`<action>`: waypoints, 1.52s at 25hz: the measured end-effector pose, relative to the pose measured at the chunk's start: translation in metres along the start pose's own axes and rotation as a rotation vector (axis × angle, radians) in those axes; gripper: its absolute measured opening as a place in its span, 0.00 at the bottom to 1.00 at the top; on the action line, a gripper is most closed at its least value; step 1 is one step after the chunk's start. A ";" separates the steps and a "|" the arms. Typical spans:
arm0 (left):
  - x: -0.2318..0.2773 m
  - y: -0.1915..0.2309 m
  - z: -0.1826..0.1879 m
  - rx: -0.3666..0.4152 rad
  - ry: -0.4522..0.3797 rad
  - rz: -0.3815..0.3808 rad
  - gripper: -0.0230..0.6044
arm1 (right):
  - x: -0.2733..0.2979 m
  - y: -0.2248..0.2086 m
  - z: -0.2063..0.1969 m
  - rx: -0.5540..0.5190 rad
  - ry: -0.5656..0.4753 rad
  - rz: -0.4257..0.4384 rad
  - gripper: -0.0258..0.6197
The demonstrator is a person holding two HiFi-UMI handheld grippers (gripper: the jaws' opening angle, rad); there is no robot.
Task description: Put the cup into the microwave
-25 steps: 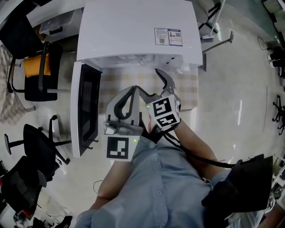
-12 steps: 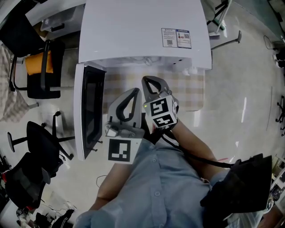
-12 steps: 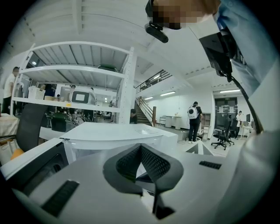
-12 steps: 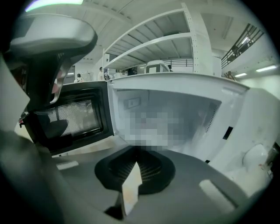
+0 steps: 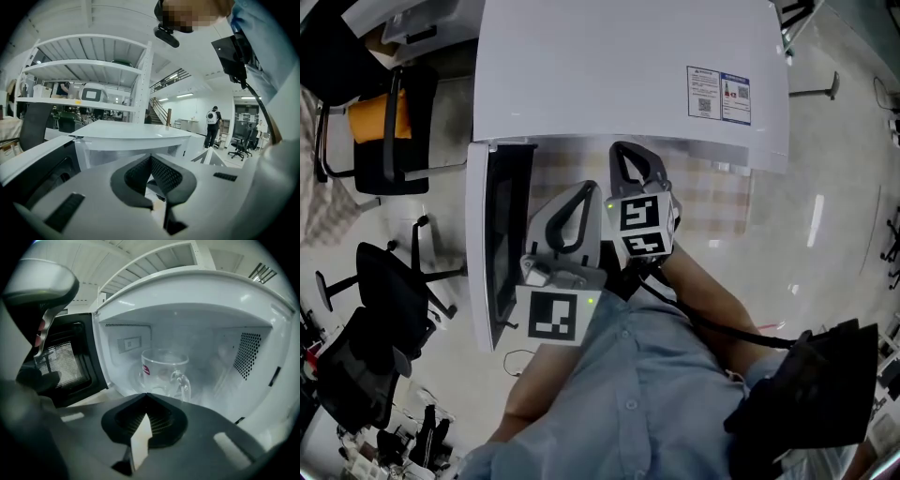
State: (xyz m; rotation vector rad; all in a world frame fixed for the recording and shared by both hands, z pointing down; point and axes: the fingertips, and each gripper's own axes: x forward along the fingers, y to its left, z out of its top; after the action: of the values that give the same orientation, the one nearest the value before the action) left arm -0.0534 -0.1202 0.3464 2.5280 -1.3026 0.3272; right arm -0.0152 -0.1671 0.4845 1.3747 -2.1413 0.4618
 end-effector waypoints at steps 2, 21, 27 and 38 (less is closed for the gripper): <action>0.003 0.007 0.000 -0.007 -0.002 0.005 0.04 | 0.005 -0.004 0.002 0.005 0.007 -0.012 0.04; 0.014 0.017 0.007 -0.024 -0.009 0.003 0.04 | 0.017 -0.010 0.015 0.004 0.014 0.000 0.04; -0.007 -0.006 0.009 -0.001 -0.030 0.011 0.04 | -0.021 -0.003 0.012 -0.014 -0.017 0.029 0.04; -0.071 -0.076 0.036 0.072 -0.153 0.024 0.04 | -0.159 0.009 0.034 -0.029 -0.218 0.060 0.04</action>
State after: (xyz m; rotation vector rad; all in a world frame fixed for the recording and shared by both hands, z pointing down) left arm -0.0285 -0.0366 0.2790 2.6448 -1.4005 0.1916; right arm 0.0195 -0.0674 0.3601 1.4037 -2.3599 0.3146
